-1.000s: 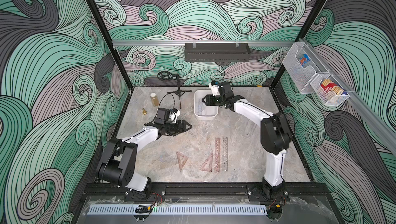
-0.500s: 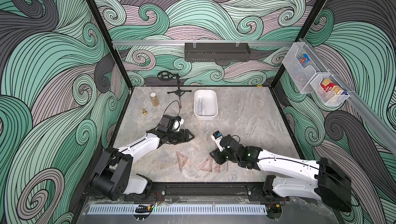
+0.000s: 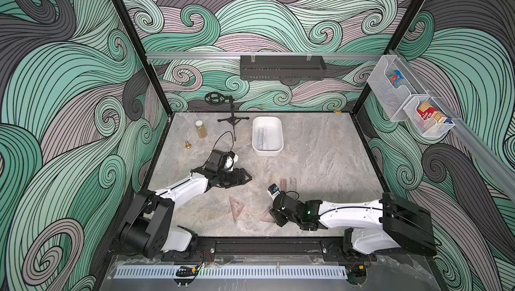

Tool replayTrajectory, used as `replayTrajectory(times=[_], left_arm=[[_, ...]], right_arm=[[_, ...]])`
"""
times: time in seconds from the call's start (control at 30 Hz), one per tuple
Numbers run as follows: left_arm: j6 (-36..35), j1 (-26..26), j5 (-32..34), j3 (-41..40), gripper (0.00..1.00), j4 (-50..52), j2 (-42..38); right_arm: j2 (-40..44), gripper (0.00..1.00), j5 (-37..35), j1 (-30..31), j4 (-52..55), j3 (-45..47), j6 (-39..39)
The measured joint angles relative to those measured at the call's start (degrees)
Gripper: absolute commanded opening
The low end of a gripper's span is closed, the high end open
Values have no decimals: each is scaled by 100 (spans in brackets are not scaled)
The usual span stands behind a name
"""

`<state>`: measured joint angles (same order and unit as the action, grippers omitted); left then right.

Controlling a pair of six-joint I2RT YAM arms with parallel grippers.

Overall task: Put the scattered rulers into the storage box
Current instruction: Adjust the ruler at the center of the board.

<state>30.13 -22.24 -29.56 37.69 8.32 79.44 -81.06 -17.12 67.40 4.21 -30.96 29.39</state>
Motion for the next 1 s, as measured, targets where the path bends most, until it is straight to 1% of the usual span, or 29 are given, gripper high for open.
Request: replayTrajectory(times=[0.27, 0.47, 0.57, 0.8, 0.93, 1.0], left_arm=[[0, 72, -7, 0, 75, 11, 31], [2, 160, -48, 0, 75, 9, 72], [2, 203, -70, 0, 75, 9, 72], [9, 236, -168, -7, 75, -17, 87], [37, 236, -313, -11, 74, -81, 376], [50, 236, -367, -15, 74, -87, 527]], right_arm=[[-341, 51, -334, 79, -280, -24, -98], [-1010, 50, -592, -31, -415, -575, -323], [-1370, 49, -616, -223, -603, -885, -527], [-1825, 50, -579, -852, -898, -1305, -1303], [-2011, 53, -459, -1185, -957, -1547, -1843], [-2006, 53, -282, -1331, -957, -1602, -2024]])
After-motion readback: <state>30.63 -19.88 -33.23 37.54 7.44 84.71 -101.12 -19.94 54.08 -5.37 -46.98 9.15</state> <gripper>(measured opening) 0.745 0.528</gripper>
